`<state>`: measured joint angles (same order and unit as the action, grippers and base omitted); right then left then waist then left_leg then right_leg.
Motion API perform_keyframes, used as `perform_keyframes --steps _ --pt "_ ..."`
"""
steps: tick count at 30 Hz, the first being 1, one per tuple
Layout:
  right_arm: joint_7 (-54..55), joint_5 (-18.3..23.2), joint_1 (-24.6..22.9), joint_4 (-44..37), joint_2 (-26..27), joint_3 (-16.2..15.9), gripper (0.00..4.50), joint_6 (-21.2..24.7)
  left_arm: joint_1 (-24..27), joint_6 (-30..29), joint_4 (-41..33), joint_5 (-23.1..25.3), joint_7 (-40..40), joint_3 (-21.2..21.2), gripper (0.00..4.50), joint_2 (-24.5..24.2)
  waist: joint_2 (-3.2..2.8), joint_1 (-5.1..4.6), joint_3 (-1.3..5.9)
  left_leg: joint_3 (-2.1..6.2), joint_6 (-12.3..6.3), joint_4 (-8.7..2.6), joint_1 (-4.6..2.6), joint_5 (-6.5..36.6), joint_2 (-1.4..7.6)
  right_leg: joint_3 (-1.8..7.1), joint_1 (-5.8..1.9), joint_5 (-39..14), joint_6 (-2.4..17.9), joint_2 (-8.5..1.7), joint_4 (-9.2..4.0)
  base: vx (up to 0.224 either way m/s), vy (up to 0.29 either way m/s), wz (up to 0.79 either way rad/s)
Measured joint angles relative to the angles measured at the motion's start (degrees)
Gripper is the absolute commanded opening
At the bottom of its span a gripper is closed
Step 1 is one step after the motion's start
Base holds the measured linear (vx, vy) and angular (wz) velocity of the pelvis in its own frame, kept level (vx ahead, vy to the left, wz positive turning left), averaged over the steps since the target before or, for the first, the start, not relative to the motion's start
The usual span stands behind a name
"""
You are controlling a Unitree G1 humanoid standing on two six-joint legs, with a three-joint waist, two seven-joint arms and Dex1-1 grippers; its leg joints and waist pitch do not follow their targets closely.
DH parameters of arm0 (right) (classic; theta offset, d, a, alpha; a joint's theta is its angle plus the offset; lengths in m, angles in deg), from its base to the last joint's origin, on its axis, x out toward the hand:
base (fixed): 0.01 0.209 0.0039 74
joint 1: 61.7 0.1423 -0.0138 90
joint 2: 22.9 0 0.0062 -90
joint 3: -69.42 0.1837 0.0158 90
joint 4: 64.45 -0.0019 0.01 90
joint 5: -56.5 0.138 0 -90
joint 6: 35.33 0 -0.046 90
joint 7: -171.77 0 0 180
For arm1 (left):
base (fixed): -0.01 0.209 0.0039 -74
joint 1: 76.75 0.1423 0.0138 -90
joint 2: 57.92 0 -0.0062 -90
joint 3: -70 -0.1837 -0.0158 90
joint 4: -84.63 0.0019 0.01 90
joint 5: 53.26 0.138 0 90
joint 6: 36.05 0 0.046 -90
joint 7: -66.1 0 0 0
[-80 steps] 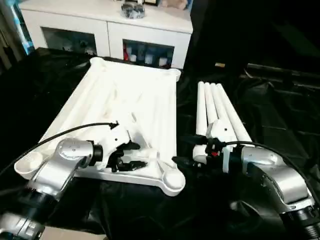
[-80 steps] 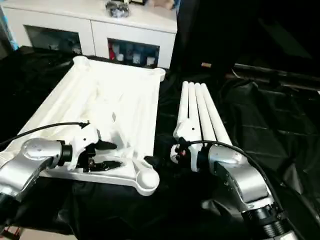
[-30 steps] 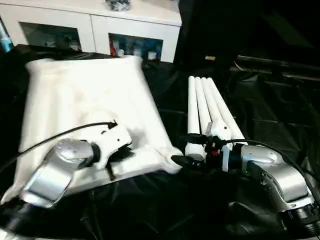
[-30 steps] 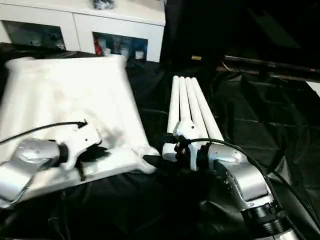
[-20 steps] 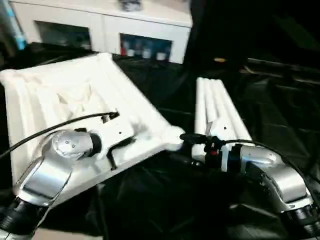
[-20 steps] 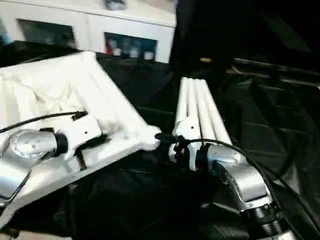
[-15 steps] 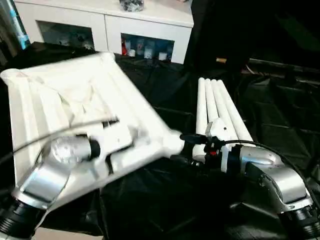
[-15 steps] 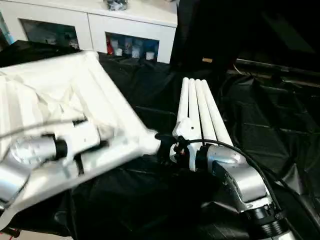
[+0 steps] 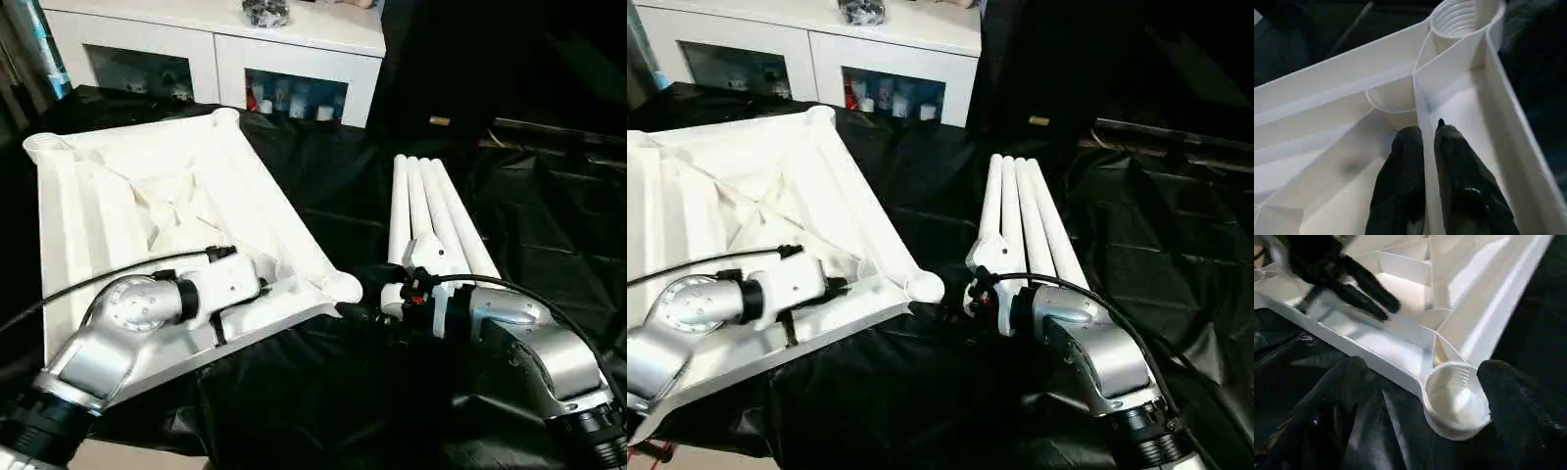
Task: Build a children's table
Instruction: Move table base
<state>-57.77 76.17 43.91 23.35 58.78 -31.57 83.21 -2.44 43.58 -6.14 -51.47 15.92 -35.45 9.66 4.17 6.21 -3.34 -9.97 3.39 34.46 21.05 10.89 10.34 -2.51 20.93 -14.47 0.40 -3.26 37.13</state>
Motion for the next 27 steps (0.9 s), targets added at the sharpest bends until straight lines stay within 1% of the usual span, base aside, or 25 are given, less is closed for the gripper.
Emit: perform_keyframes --steps 1,2,3,4,5,6,7,9,10,11,13,15,17,19,21,22,25,26,27 --pt "1.2 0.1 0.2 0.0 0.5 0.5 4.07 1.3 0.4 -0.2 -0.4 -0.7 -0.8 0.6 0.9 -0.8 0.0 -0.1 0.0 0.0 0.0 0.0 0.0 0.0 0.0 0.0 0.01 0.0 0.0 0.0 0.0 0.0 0.0 0.0" --pt "2.5 0.1 0.6 0.1 1.2 1.0 4.07 2.7 0.8 -0.2 -0.5 -1.1 -1.0 1.2 0.9 -1.3 0.0 -0.33 0.0 0.0 0.01 -0.01 0.0 0.0 0.0 0.0 0.03 0.0 0.0 0.01 0.01 0.0 0.0 0.0" --pt "3.6 0.2 1.1 0.1 1.9 1.5 4.34 3.9 1.1 -0.2 -0.5 -1.2 -1.2 1.7 1.03 -1.7 0.0 -0.49 0.0 0.0 0.02 -0.01 0.01 0.0 0.0 0.0 0.04 0.0 0.0 0.01 0.02 0.0 0.0 0.0" --pt "4.9 0.4 1.8 0.2 2.4 1.7 4.34 4.9 1.2 -0.2 -0.6 -1.7 -1.4 2.2 1.03 -1.8 0.01 -0.64 0.0 0.0 0.02 -0.01 0.0 0.0 0.0 0.0 0.04 0.0 0.0 0.01 0.02 0.0 0.0 0.0" --pt "7.3 0.3 3.1 1.3 4.1 2.4 4.41 5.4 1.6 -0.5 -0.7 -2.4 -1.5 3.0 1.16 -1.7 0.03 -0.8 -0.01 0.0 0.04 -0.01 0.0 0.0 0.0 0.0 0.04 0.0 0.0 0.01 0.04 0.0 0.0 0.0" --pt "10.4 0.2 4.9 3.0 6.7 4.0 4.41 6.0 1.6 -0.9 -0.7 -3.1 -1.4 3.8 1.16 -1.6 0.1 -1.1 -0.04 0.0 0.08 -0.01 0.01 -0.1 0.01 0.0 0.1 0.0 0.0 0.02 0.1 0.0 0.0 0.0" --pt "16.0 -0.1 8.3 6.5 10.5 6.4 4.48 6.8 1.3 -2.2 -1.0 -4.7 -1.0 5.4 1.34 -0.7 0.12 -1.38 -0.05 0.0 0.12 0.0 0.04 -0.1 0.01 0.0 0.2 0.1 0.1 0.02 0.16 0.0 0.0 0.0" --pt "21.6 -0.1 11.9 9.6 12.4 8.8 4.5 7.5 0.4 -3.6 -2.7 -6.6 -0.4 6.9 1.39 0.8 0.18 -1.19 -0.03 0.0 0.17 -0.02 0.06 -0.2 0.01 -0.01 0.22 0.1 0.2 0.01 0.14 0.0 0.0 0.0" --pt "25.7 -0.3 14.4 12.7 13.7 10.8 4.5 7.9 -0.3 -4.7 -3.6 -7.8 0.1 7.9 1.45 1.9 0.28 -0.99 0.03 0.0 0.19 -0.02 0.04 -0.2 0.0 -0.03 0.19 0.1 0.2 0.01 0.14 0.0 0.0 0.0" --pt "28.4 -0.4 16.1 14.8 14.4 11.9 4.5 8.2 -0.6 -5.4 -4.2 -8.6 0.5 8.3 1.55 2.7 0.31 -0.86 0.05 -0.01 0.22 -0.03 0.05 -0.2 0.0 -0.03 0.18 0.1 0.2 0.01 0.13 0.0 0.0 0.0" --pt "32.6 -1.2 17.9 18.2 15.1 13.2 4.5 8.8 -0.8 -6.6 -5.6 -10.2 0.9 8.4 1.83 4.1 0.45 -0.76 0.1 -0.02 0.36 -0.04 0.06 -0.3 0.0 -0.02 0.14 0.1 0.2 0.0 0.05 0.0 0.0 0.0" --pt "35.4 -2.3 18.5 20.8 15.2 13.6 4.5 9.3 -0.8 -7.3 -6.4 -11.3 1.0 8.1 1.85 5.7 0.65 -0.8 0.07 -0.05 0.45 -0.04 0.1 -0.4 0.0 -0.01 0.16 0.1 0.1 0.0 0.01 0.0 0.0 0.0" --pt "37.7 -3.5 18.9 23.3 15.3 13.9 4.5 10.5 -0.8 -8.3 -7.2 -12.0 1.0 7.8 2.19 6.6 0.84 -1.09 0.07 -0.06 0.48 -0.06 0.12 -0.4 0.01 -0.01 0.2 0.2 0.1 0.0 0.0 0.0 0.0 0.0" --pt "39.4 -4.6 20.4 26.0 15.5 14.0 4.5 13.0 -0.8 -9.7 -8.9 -12.9 0.9 7.1 2.26 7.7 0.88 -1.26 0.06 -0.08 0.51 -0.08 0.14 -0.4 0.01 0.0 0.25 0.2 0.0 0.0 0.0 0.0 0.0 0.0" --pt "40.3 -4.7 21.0 26.6 15.5 14.0 4.5 14.5 -0.8 -10.7 -10.0 -13.6 0.7 6.3 2.41 8.0 0.95 -1.4 0.07 -0.08 0.54 -0.13 0.11 -0.4 0.03 0.01 0.26 0.2 0.0 0.02 0.01 0.0 0.0 0.0" --pt "40.8 -4.8 21.5 27.3 15.5 14.0 4.5 15.2 -0.8 -11.2 -10.5 -13.8 0.6 6.1 2.64 8.0 0.97 -1.41 0.08 -0.08 0.59 -0.15 0.11 -0.4 0.06 -0.01 0.27 0.2 0.0 0.04 0.01 0.0 0.0 0.0" --pt "41.4 -4.8 22.3 28.5 15.5 14.0 4.5 17.3 -0.3 -13.4 -12.1 -15.5 -0.3 6.0 2.75 7.5 1.03 -1.29 0.08 -0.08 0.62 -0.18 0.11 -0.5 0.08 -0.01 0.28 0.2 0.0 0.06 0.01 0.0 0.0 0.0" --pt "41.3 -4.6 22.3 28.9 15.6 14.1 4.5 17.5 -0.1 -13.8 -12.5 -15.7 -0.7 6.0 2.96 7.3 1.04 -1.25 0.09 -0.08 0.62 -0.18 0.11 -0.5 0.08 -0.01 0.28 0.2 0.0 0.06 0.01 0.0 0.0 0.0" --pt "41.2 -4.5 22.3 29.4 15.8 14.1 4.5 17.6 0.1 -14.2 -12.9 -15.8 -0.9 5.9 2.96 7.2 1.06 -1.25 0.09 -0.08 0.62 -0.18 0.12 -0.5 0.08 -0.01 0.28 0.2 0.0 0.06 0.01 0.0 0.0 0.0"
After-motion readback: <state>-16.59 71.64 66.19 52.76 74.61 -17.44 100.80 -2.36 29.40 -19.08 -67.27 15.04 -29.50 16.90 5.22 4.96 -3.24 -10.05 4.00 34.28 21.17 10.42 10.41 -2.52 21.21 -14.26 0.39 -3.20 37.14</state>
